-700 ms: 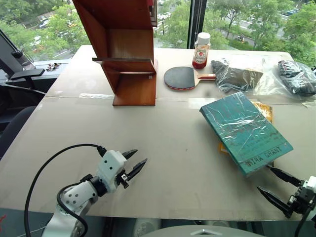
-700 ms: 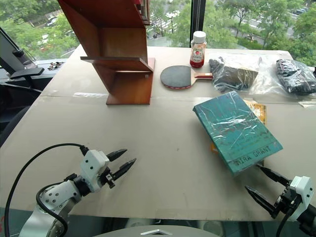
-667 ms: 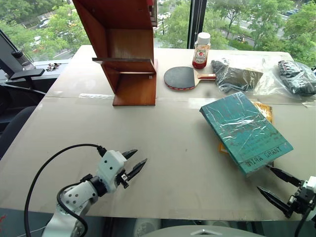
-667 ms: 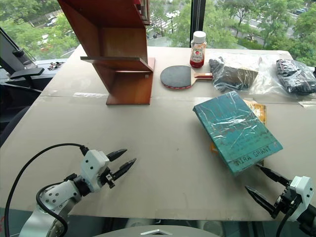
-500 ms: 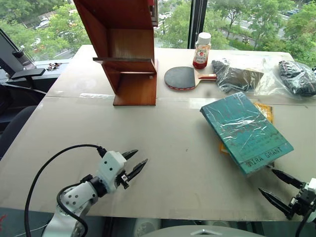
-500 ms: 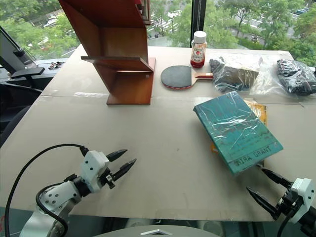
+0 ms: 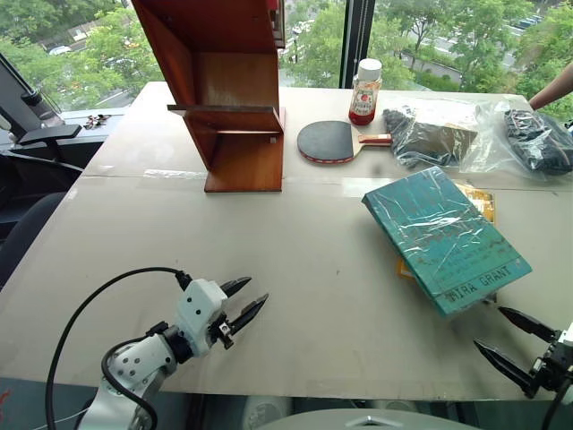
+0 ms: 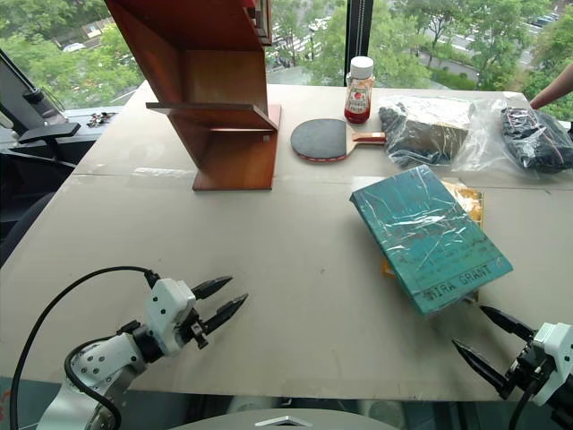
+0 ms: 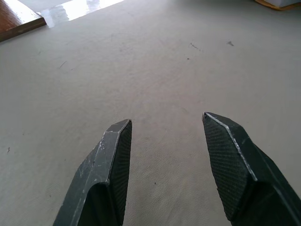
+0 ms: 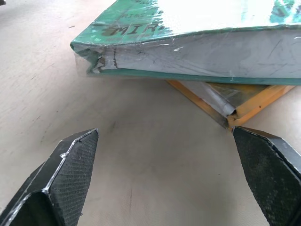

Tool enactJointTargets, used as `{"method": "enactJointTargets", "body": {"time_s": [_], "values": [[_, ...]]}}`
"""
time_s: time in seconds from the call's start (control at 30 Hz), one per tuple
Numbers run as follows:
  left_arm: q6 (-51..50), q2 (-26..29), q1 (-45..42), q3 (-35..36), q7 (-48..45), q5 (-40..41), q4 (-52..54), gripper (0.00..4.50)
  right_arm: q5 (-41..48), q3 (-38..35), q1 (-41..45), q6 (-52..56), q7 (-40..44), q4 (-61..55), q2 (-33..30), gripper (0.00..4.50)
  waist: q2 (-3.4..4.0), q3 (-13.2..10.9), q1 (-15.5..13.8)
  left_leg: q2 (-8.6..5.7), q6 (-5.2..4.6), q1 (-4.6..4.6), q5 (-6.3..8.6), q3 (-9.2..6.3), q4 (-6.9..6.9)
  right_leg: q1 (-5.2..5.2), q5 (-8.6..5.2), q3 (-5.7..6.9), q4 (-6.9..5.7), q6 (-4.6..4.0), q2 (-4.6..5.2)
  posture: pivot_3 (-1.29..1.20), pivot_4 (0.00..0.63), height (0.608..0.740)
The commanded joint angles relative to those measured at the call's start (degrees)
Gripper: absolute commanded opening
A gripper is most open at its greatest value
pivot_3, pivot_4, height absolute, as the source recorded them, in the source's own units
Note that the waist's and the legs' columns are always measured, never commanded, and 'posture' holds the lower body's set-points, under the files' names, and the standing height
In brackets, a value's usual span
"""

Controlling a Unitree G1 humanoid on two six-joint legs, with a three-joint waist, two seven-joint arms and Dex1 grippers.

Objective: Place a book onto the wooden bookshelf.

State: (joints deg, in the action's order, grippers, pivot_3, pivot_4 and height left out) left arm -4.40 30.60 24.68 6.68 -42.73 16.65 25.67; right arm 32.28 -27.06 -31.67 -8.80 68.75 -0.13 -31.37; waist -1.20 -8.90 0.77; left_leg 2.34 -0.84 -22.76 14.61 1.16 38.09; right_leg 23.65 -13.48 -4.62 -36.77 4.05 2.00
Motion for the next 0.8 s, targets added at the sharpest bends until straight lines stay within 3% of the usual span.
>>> {"method": "enactJointTargets", "body": {"time_s": [0.03,0.1,0.2,0.47,0.6,0.8], "values": [[-0.6,-0.1,0.3,1.4,0.1,2.3,0.7,2.69,1.6,-1.9,-0.6,0.4,-0.3,-1.8,-0.8,4.5,0.0,0.0,0.0,0.0,0.0,0.0,0.0,0.0,0.0,0.0,0.0,0.0,0.0,0.0,0.0,0.0,0.15,0.74],[-0.4,0.3,0.4,1.6,-0.3,2.8,0.9,3.16,1.6,-1.9,-0.5,0.5,-0.4,-1.7,-0.9,4.5,0.0,0.0,0.0,0.0,0.0,0.0,0.0,0.0,0.0,0.0,0.0,0.0,0.0,0.0,0.0,0.0,0.15,0.74],[0.0,0.8,0.4,1.4,-0.6,2.4,1.1,4.44,1.8,-2.2,-0.1,0.7,-1.0,-1.8,-0.6,4.5,0.0,0.0,0.0,0.0,0.0,0.0,0.0,0.0,0.0,0.0,0.0,0.0,0.0,0.0,0.0,0.0,0.15,0.74],[-2.7,4.7,-2.7,1.4,-5.2,7.0,4.3,4.44,2.0,-8.2,1.8,1.3,-10.9,-0.1,0.5,4.5,0.01,0.0,-0.1,0.0,0.0,-0.02,0.0,-0.01,0.0,0.02,0.0,0.01,0.01,0.0,0.0,0.0,0.15,0.74],[-6.7,9.8,-12.4,3.4,-11.1,15.5,5.1,4.44,1.5,-11.8,6.8,7.4,-26.5,-2.2,1.5,4.5,0.02,0.0,0.0,-0.01,0.0,-0.01,0.0,-0.01,0.01,0.06,0.0,0.02,0.01,0.0,-0.01,0.0,0.15,0.74],[-12.9,16.5,-27.5,3.3,-17.4,21.6,1.8,4.44,-1.1,-11.3,13.8,20.0,-40.2,-4.4,-2.0,4.5,0.18,0.0,0.1,-0.14,-0.01,-0.07,-0.01,0.05,-0.02,0.03,0.12,0.01,-0.01,-0.19,-0.1,0.0,0.15,0.74]]}}
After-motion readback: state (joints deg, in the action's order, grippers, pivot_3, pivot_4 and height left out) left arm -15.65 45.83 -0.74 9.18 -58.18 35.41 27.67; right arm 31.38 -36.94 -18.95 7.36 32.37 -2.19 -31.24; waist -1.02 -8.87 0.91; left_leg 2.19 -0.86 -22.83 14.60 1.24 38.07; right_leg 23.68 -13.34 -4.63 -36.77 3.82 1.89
